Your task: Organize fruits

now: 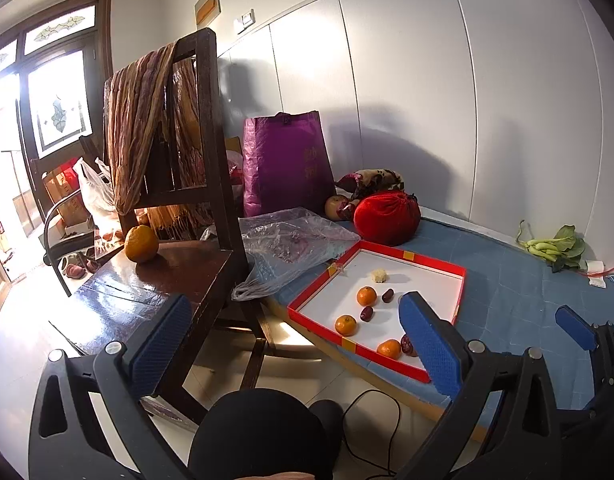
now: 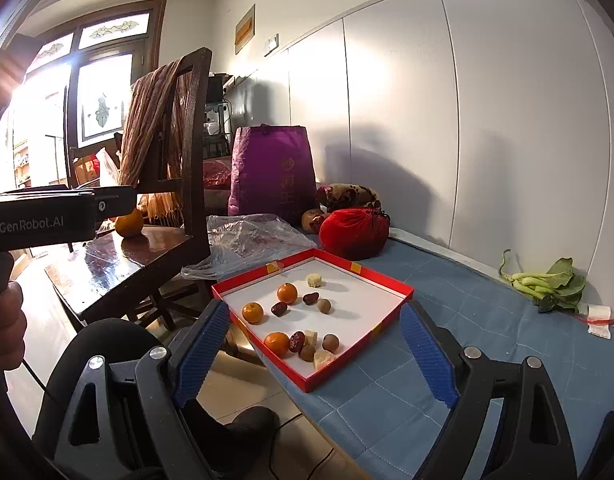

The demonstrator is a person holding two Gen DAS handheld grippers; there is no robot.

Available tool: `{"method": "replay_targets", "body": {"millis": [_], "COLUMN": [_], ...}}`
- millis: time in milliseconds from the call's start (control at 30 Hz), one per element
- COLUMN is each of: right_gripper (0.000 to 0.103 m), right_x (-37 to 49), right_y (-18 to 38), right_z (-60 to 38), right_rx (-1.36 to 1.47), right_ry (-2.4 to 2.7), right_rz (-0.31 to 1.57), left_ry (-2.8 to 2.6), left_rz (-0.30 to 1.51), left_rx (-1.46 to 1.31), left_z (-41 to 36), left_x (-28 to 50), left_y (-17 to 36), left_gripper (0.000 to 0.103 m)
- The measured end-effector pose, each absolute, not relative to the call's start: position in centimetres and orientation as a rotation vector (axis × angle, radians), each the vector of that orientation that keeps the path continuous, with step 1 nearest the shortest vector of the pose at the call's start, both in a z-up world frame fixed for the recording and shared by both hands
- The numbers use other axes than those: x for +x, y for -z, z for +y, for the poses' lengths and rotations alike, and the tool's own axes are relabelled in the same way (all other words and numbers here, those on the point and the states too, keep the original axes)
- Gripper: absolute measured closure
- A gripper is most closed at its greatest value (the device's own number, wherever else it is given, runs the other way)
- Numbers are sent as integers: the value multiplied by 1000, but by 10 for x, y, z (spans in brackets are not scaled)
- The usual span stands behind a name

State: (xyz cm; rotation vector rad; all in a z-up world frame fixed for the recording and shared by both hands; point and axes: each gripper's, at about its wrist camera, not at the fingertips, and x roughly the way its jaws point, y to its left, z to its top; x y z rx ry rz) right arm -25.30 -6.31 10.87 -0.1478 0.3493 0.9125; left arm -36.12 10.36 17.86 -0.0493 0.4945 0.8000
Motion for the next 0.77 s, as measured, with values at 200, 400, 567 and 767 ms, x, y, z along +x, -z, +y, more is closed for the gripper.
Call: {"method": "replay_targets", "body": {"millis": [200,400,567,767], "right_gripper": [14,14,14,14], "right_x": [-247,-256,-259,-256], "right_y": [-107,-107,-105,-105], "right_z": [-64,-60,-55,-53], "right_rx": [-122,-143,-171,-195], "right_ry": [-912,-916,-923,-910], "right_rz": [372,346,341,341], "left_ry": [-792,-772,-780,-730], "left_rz": [500,498,491,490], "left_rx": [-45,-59,-49,-42], "left_z": [102,103,102,98], "left_x": [-364,-370,-371,-347], "left_y": [-177,-179,-179,-175], "left_gripper": [0,0,0,0]}}
